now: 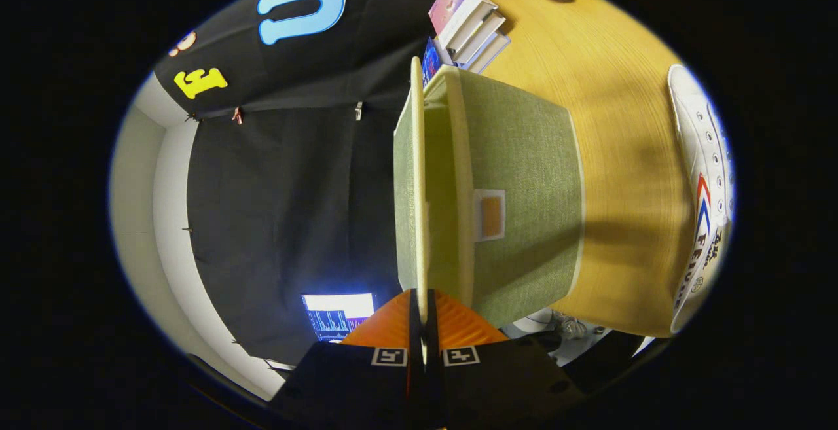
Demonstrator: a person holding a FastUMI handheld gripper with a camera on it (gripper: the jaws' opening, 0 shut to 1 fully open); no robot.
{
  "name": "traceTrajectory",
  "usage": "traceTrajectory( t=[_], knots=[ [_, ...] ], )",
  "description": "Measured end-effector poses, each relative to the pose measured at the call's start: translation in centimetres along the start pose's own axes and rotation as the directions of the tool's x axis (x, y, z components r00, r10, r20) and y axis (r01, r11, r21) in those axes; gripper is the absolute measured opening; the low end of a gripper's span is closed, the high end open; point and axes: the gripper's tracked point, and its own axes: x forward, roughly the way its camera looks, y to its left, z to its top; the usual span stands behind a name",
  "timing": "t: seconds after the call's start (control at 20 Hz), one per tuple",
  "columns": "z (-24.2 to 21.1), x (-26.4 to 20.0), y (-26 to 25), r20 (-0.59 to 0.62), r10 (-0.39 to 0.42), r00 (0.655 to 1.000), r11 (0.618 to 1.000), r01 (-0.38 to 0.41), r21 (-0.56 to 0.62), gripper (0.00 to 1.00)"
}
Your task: Open the storage box then place both shoes into the box .Put the left shoe in first, then the right shoe, with the right side of both shoes facing outward in a uniform manner.
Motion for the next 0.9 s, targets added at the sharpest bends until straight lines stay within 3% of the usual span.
traceTrajectory(
  t=[0.4,0.7,0.9],
  knots=[
    [2.3,1.4,10.3,0.03,-0.015,0.999,0.993,0.018,-0.115,0.05],
    [2.1,7.1,17.0,0.039,-0.066,0.997,0.963,0.074,-0.257,0.05],
    [1.3,12.7,19.9,0.032,-0.08,0.996,0.956,0.086,-0.28,0.05]
  ],
)
